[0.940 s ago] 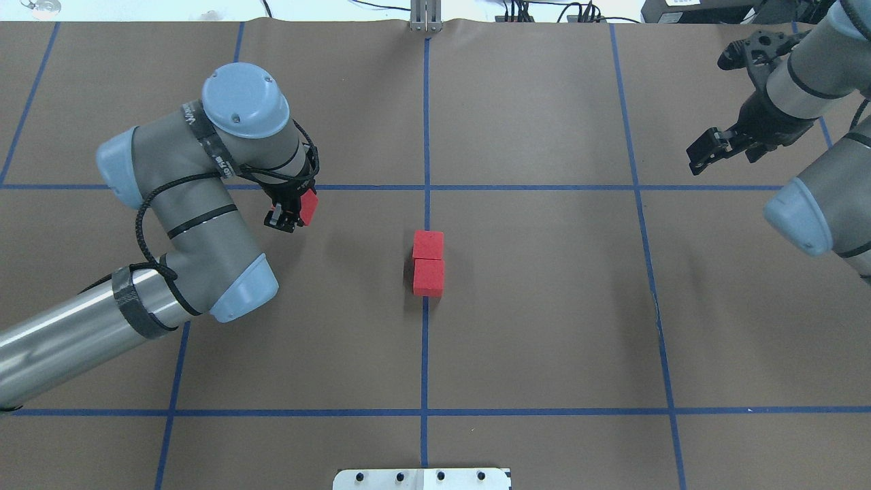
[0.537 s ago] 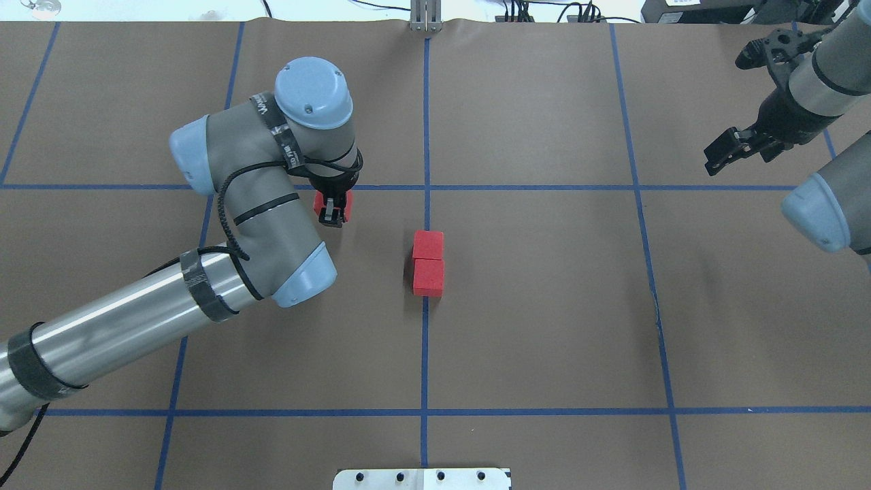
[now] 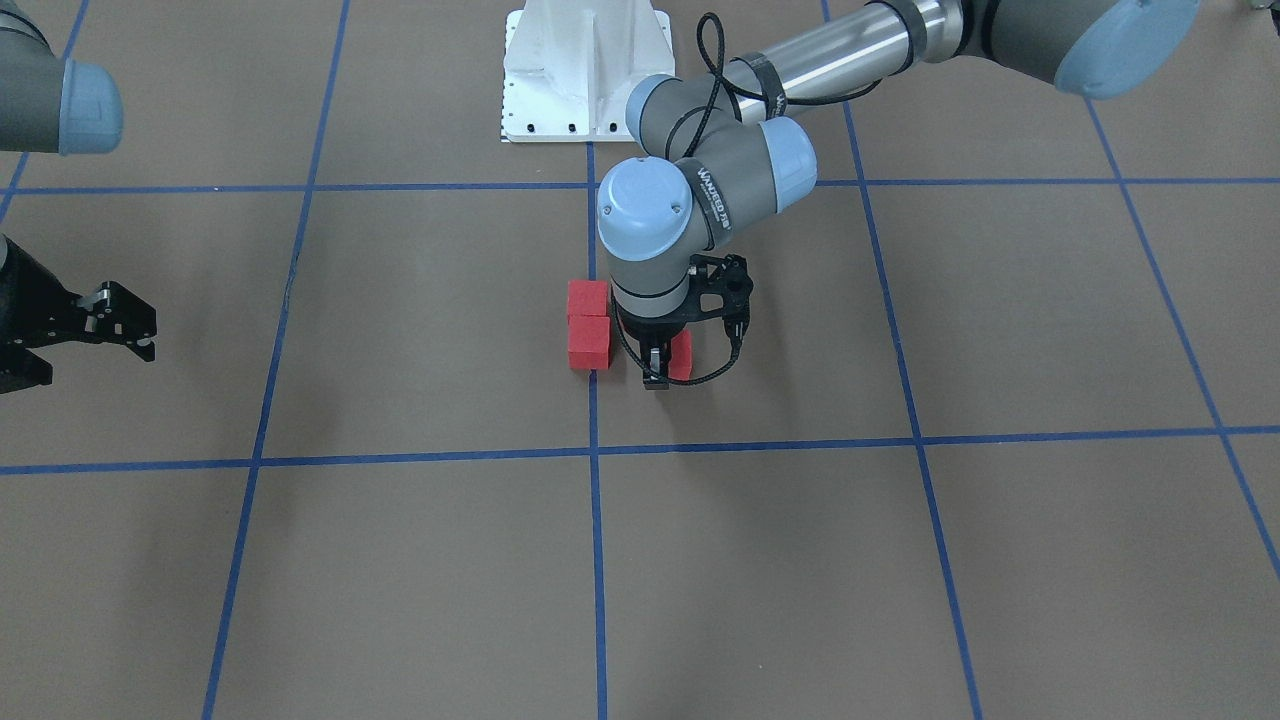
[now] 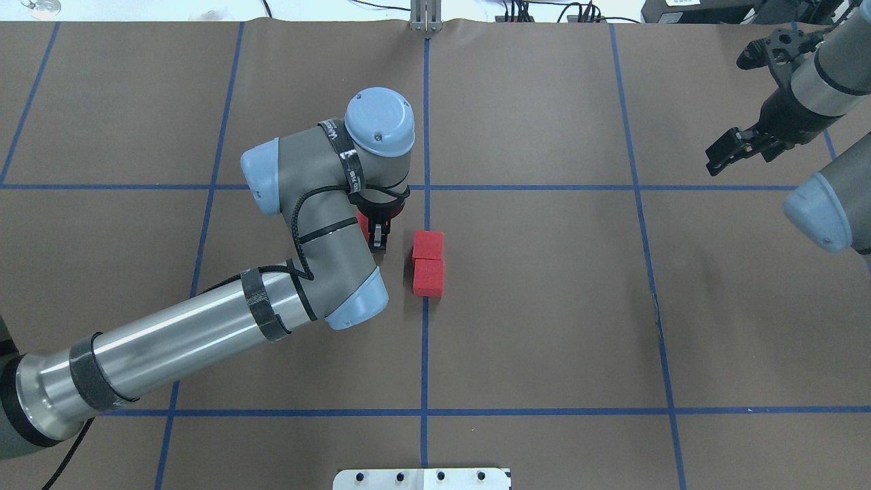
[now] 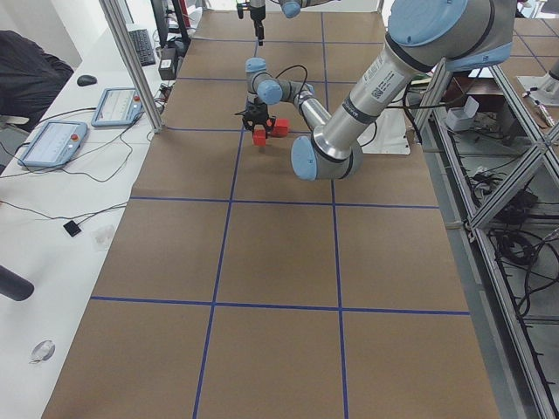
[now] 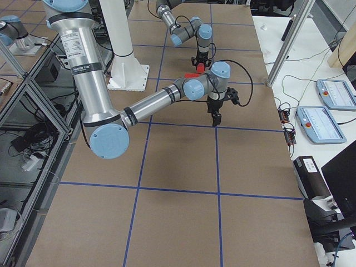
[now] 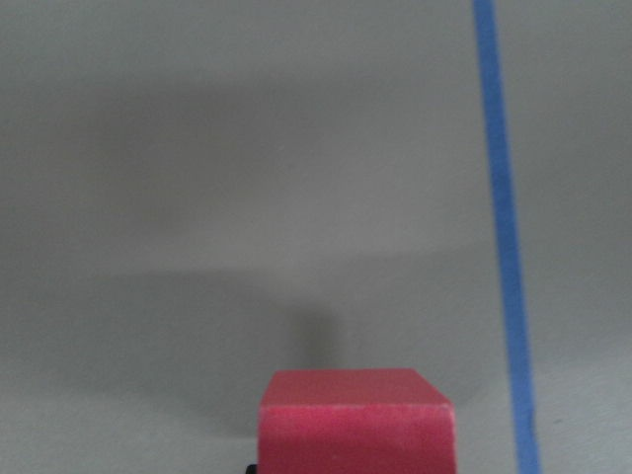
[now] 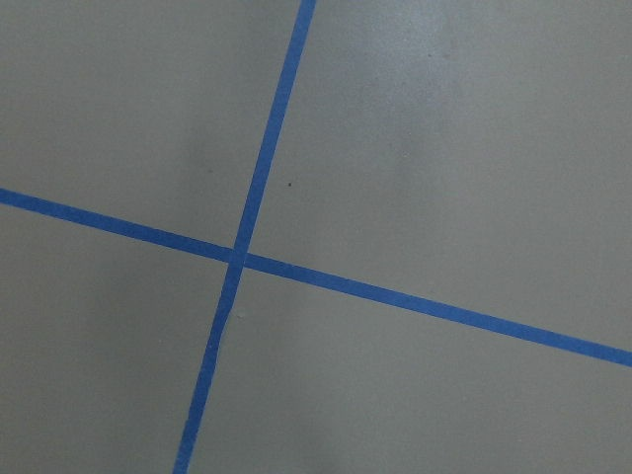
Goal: Form red blocks into L shape at center
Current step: 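Lower the cube beside the pair with the left gripper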
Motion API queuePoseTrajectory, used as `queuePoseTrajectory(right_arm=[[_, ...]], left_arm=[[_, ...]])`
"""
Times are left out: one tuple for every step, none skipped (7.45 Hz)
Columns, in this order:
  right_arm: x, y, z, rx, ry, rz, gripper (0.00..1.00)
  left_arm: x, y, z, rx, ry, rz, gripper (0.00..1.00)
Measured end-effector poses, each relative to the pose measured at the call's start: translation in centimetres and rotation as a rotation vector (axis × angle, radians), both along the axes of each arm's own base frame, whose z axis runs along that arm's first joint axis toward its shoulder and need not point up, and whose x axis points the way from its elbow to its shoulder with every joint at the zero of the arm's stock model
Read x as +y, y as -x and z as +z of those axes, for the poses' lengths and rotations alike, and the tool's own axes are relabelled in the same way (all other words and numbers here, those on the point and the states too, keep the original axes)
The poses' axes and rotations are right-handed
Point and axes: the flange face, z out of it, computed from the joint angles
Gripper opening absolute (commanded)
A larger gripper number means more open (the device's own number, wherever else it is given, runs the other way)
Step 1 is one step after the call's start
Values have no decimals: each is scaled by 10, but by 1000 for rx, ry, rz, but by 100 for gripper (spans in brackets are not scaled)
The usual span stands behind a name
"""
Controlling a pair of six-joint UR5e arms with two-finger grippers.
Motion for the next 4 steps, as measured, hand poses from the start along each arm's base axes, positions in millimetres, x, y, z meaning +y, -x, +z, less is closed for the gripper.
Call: queuePoseTrajectory(right_arm=[[0, 0, 0, -1, 0, 0, 99], [2, -1, -1, -3, -1, 0, 99], [5, -2, -2, -6, -4, -1, 99], [8, -4, -4, -12, -6, -3, 99]], left_arm=[[6, -5, -3, 4, 2, 8, 0], [8, -6, -5, 7, 2, 9, 0], [6, -4, -5, 8, 0, 7, 0], [5, -3, -5, 8, -2, 3, 0]])
